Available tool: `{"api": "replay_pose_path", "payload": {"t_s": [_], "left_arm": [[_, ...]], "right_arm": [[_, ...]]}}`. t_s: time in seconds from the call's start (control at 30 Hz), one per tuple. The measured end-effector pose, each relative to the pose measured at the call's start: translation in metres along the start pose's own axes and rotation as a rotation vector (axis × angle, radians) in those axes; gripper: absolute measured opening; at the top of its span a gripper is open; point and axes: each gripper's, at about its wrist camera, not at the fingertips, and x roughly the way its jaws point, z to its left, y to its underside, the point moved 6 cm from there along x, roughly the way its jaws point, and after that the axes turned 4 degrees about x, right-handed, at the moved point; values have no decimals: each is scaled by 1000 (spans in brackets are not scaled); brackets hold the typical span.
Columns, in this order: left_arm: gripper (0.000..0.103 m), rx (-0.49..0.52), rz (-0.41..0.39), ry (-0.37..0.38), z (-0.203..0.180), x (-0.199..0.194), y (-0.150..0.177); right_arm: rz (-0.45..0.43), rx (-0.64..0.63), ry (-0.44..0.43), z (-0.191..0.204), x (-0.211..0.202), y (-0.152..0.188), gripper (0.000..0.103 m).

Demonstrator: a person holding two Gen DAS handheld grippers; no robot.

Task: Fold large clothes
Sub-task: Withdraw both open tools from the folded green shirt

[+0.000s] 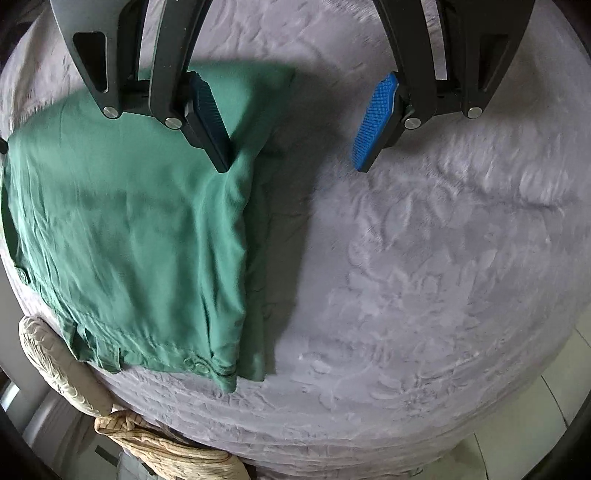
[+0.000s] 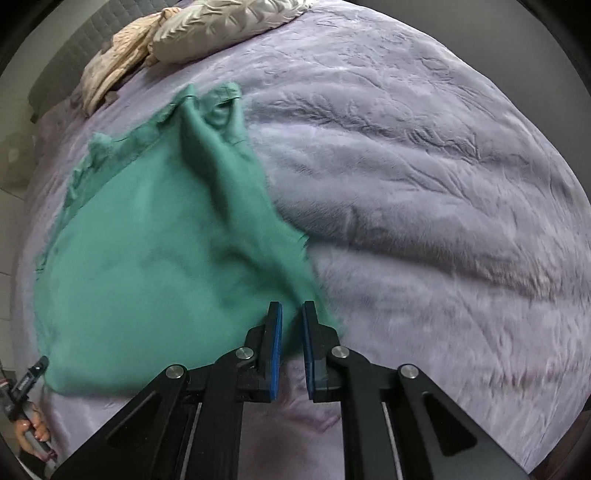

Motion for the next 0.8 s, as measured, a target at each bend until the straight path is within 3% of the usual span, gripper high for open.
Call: {"api": "replay_pose_path", "payload": {"t_s": [0.3,0.57,0.63,0.7,0.8], "left_arm": [[69,-48,73,25,27,-3,38],[69,-24,118,6,32,-28,70],[69,-13,132,3,31,-34,78],[69,8,141,-11,25,-37,84],[69,44,158,-19,18,-41,93]], "right_arm": [[93,3,-84,51,-9,57,12],[204,-23,-157,108,-6,105,14],[232,-29,-160,121,-3,117,24],[245,-32,-159,130,-3,125,50],[258,-36,-171,143,-5,137,55]]}}
